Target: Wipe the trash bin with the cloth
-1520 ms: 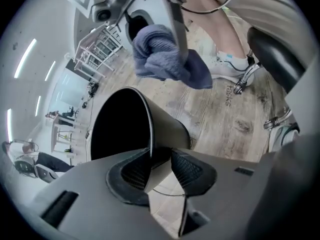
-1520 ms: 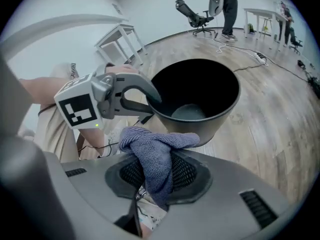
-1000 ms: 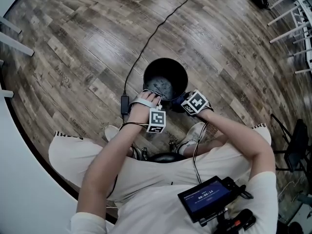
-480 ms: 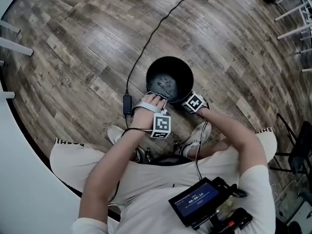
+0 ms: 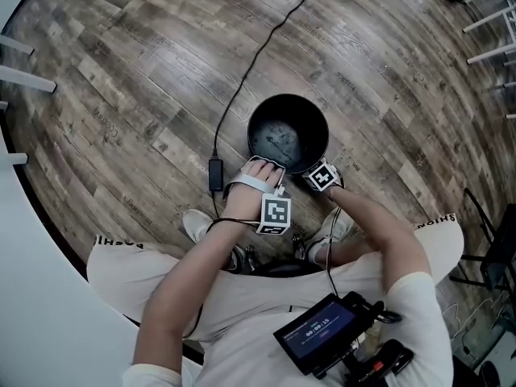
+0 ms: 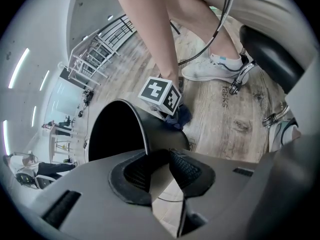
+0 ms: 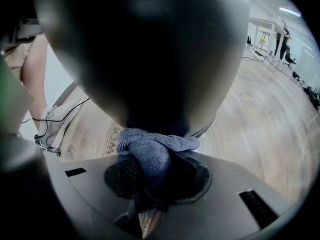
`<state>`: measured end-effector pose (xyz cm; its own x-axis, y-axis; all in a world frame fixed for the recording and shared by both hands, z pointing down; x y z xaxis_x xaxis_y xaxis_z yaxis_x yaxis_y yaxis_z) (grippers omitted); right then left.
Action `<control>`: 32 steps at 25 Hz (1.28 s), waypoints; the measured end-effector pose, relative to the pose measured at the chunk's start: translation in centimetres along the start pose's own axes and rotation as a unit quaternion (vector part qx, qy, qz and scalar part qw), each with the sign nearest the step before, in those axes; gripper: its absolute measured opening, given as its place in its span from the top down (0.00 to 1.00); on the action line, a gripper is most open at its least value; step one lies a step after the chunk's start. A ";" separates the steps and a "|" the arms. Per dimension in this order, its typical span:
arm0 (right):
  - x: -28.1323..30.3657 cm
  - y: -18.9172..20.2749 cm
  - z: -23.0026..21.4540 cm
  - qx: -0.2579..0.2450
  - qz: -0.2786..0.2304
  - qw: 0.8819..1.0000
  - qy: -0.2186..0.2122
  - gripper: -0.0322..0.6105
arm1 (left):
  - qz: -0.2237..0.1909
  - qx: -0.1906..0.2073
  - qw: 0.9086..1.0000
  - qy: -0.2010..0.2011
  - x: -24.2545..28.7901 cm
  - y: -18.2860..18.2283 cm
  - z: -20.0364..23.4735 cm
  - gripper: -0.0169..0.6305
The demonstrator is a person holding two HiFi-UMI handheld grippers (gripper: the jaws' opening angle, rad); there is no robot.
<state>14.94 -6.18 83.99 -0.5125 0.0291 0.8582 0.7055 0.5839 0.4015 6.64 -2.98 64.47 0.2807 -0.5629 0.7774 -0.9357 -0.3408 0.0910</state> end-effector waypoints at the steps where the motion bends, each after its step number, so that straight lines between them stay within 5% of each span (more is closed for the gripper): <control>1: 0.2 0.0 0.0 -0.003 0.003 1.000 -0.007 0.79 | 0.000 -0.001 1.000 0.001 0.1 0.0 0.0 0.80; 5: -2.6 0.8 0.3 0.067 0.052 0.996 0.021 0.79 | -0.004 -0.009 1.000 0.000 0.2 -0.8 0.0 0.80; 8: -6.4 -0.5 3.3 0.166 0.016 0.986 -0.008 0.79 | 0.000 -0.013 1.000 -0.008 0.3 -0.7 0.0 0.80; 10: -9.0 -2.0 5.4 0.182 -0.008 0.983 -0.030 0.79 | -0.001 -0.016 1.000 -0.011 0.3 -0.6 -0.2 0.79; 24: -19.8 -8.3 11.4 0.167 -0.091 0.981 -0.030 0.79 | 0.018 -0.029 0.999 -0.018 -0.5 0.9 -0.7 0.73; 28: -20.0 -9.0 9.9 0.126 -0.077 0.989 -0.002 0.79 | 0.013 -0.018 1.000 -0.016 -0.7 0.5 -0.8 0.80; 32: -18.1 -8.2 8.9 0.020 -0.011 1.000 0.015 0.79 | 0.010 -0.018 1.000 -0.011 -0.8 0.4 -0.8 0.80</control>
<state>14.06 -4.25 62.26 -0.5123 -0.0084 0.8588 0.6741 0.6156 0.4082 5.86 -2.04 64.39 0.2655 -0.5868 0.7650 -0.9482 -0.3025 0.0971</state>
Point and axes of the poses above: the fingertips, and each gripper's own axes: x forward along the fingers, z to its left, y out of its underside, the point moved 1 cm from there along -x, backward along the fingers, and after that the axes turned 9 degrees about -y, right-handed, at the moved point
